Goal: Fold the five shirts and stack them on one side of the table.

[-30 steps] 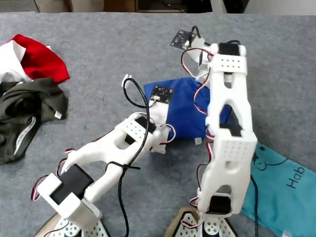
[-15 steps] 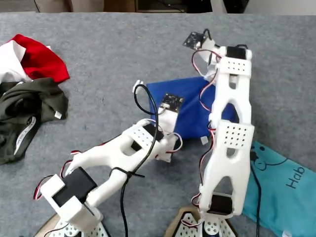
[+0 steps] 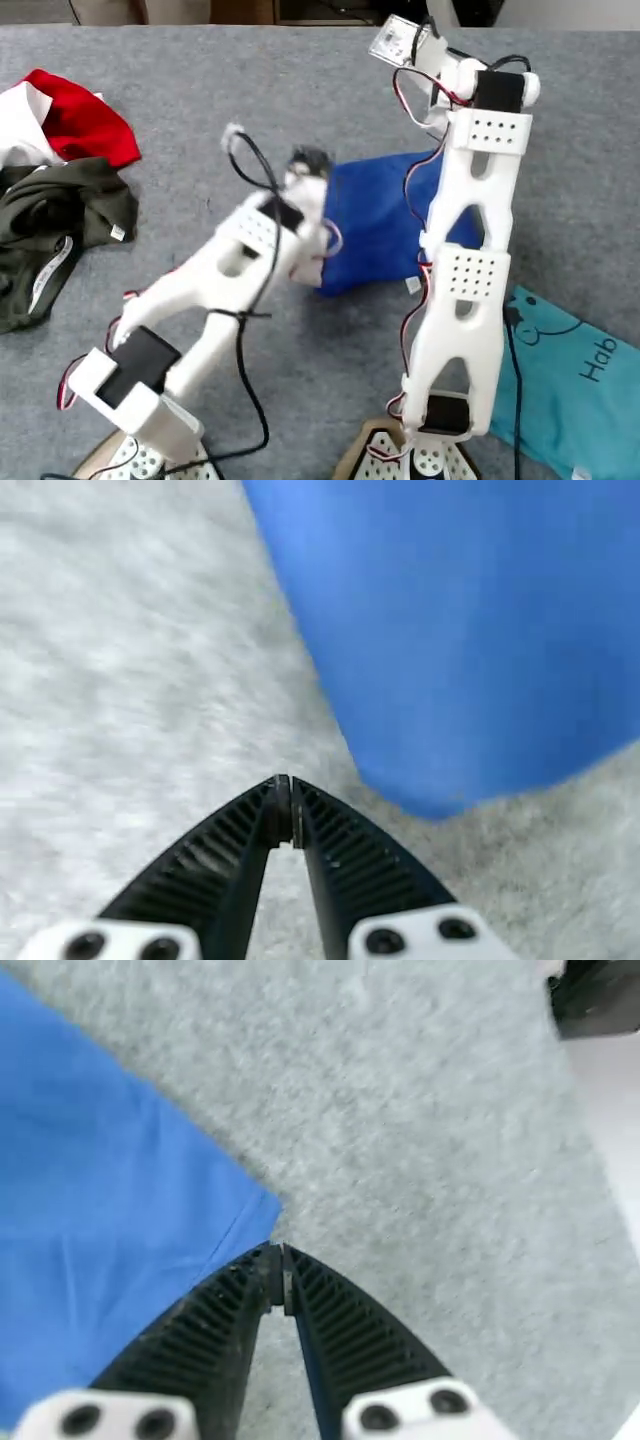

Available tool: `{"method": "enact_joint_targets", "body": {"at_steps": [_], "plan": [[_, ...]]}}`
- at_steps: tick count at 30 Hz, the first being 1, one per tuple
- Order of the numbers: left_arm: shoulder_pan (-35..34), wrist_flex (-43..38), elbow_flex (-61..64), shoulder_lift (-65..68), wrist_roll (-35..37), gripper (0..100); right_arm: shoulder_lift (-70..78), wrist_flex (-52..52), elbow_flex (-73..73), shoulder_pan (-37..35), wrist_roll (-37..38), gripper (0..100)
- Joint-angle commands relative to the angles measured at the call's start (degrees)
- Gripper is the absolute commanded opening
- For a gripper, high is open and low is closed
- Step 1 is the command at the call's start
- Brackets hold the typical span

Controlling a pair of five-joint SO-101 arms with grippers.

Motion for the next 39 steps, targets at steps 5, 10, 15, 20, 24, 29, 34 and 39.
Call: {"method": "enact_joint_targets", "body": {"at_steps": [5, 10, 15, 20, 24, 29, 34, 39], "plan": [[-5.27, -4.57, -14.33, 1.19, 0.00, 2, -14.99, 0.97, 16.84, 4.97, -2.73, 0.5], [-5.01, -9.41, -19.43, 10.07, 0.09, 2, -27.65, 0.70, 36.70, 6.64, -3.34, 0.7], [-5.10, -9.05, -28.57, 18.15, 3.34, 2, -37.23, -1.32, 54.81, 7.69, -3.34, 0.8], [-5.01, -9.05, -35.16, 25.63, 3.69, 2, -42.15, -8.70, 71.87, 7.96, -3.34, 0.8], [-5.27, -9.05, -36.31, 29.76, 3.60, 2, -44.18, -16.79, 84.00, 8.04, -3.34, 0.6], [-5.36, -5.89, -36.75, 32.22, 3.25, 2, -44.26, -31.30, 95.87, 10.59, -3.08, 0.6], [-5.45, -5.80, -36.66, 32.66, 3.16, 2, -41.89, -40.18, 100.26, 12.79, -1.05, 0.6], [-5.45, -5.80, -36.75, 32.31, 3.16, 2, -39.16, -39.91, 98.95, 12.97, -0.97, 0.6]]}}
